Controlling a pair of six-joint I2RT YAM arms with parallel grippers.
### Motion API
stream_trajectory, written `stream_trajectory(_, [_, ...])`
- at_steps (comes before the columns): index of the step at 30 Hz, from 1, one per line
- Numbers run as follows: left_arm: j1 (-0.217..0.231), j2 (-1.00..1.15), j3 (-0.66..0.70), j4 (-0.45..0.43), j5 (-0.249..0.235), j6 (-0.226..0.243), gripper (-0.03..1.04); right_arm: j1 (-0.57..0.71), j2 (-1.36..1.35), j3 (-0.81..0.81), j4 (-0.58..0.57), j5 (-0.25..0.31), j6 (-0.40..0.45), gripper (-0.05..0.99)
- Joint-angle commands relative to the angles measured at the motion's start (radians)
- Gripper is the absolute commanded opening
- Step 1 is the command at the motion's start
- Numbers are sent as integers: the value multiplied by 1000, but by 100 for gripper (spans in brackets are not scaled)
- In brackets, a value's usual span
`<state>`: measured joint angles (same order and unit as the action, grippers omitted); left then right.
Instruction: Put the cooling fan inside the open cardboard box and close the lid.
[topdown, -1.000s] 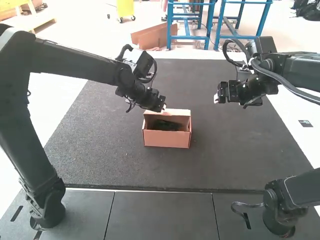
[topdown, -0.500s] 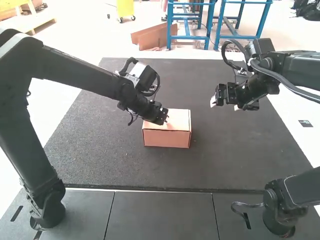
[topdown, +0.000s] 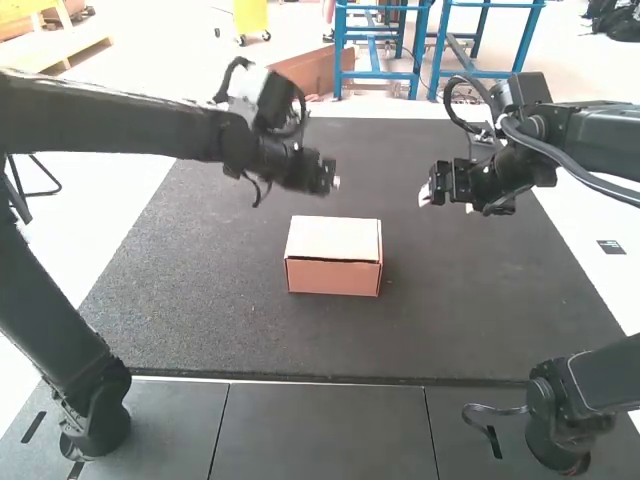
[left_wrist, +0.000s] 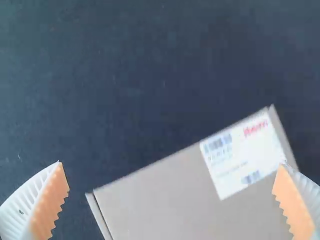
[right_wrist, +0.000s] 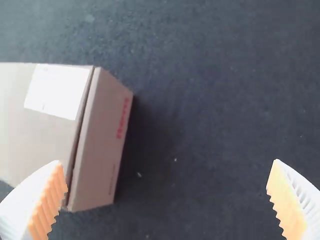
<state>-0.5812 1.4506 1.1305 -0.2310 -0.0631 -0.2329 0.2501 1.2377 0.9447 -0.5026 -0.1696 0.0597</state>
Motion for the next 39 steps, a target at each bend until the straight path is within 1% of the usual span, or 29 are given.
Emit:
stream_trajectory(1, [17, -147, 55, 30, 2, 49, 97, -18, -43, 6, 75, -8, -29, 91])
stream_trajectory(2, [20, -176, 43, 32, 2, 58, 97, -18, -52, -1, 111, -5, -31, 91])
stream_trajectory(4, [30, -228, 3, 48, -9, 101, 97, -18, -70, -27, 196, 8, -35, 91])
stream_trajectory(6, [53, -286, -64, 98, -7, 106, 97, -18, -92, -57, 253, 12, -66, 91])
stream_trajectory(8, [84, -352, -146, 173, -4, 118, 97, -20, -118, -92, 309, 15, -98, 91])
stream_trajectory(9, [98, -389, -195, 220, -4, 139, 97, -21, -133, -115, 343, 16, -106, 91])
stream_trajectory(11, [126, -463, -307, 318, -9, 153, 97, -29, -170, -153, 406, 28, -113, 91])
stream_trajectory(13, [153, -552, -405, 409, -10, 179, 97, -43, -207, -192, 460, 33, -141, 91])
stream_trajectory(14, [165, -592, -446, 441, -10, 201, 97, -52, -227, -216, 486, 33, -147, 91])
stream_trajectory(15, [179, -630, -482, 463, -9, 245, 96, -61, -248, -239, 515, 33, -149, 91])
stream_trajectory(16, [195, -662, -514, 466, -9, 257, 95, -72, -270, -264, 541, 33, -150, 91])
stream_trajectory(19, [239, -757, -606, 466, -10, 257, 94, -106, -336, -351, 636, 27, -161, 91])
stream_trajectory(20, [253, -791, -641, 478, -15, 257, 94, -117, -363, -380, 665, 27, -161, 91])
stream_trajectory(24, [316, -935, -778, 567, -12, 259, 95, -163, -478, -535, 789, 27, -159, 91])
stream_trajectory(27, [350, -1052, -862, 572, -12, 259, 95, -193, -577, -636, 874, 30, -161, 91])
stream_trajectory(29, [369, -1141, -920, 562, -15, 259, 95, -212, -633, -684, 901, 32, -161, 91])
stream_trajectory(32, [385, -1285, -999, 550, -17, 259, 95, -236, -707, -741, 912, 33, -170, 91])
stream_trajectory(35, [388, -1431, -1066, 506, -21, 257, 95, -253, -754, -797, 978, 36, -187, 92])
stream_trajectory(36, [386, -1463, -1089, 502, -27, 257, 95, -253, -753, -811, 989, 48, -187, 91])
stream_trajectory(38, [389, -1437, -1115, 545, -70, 254, 95, -244, -748, -837, 1032, 68, -187, 92])
stream_trajectory(39, [391, -1440, -1126, 565, -73, 254, 95, -242, -748, -851, 1046, 73, -190, 92])
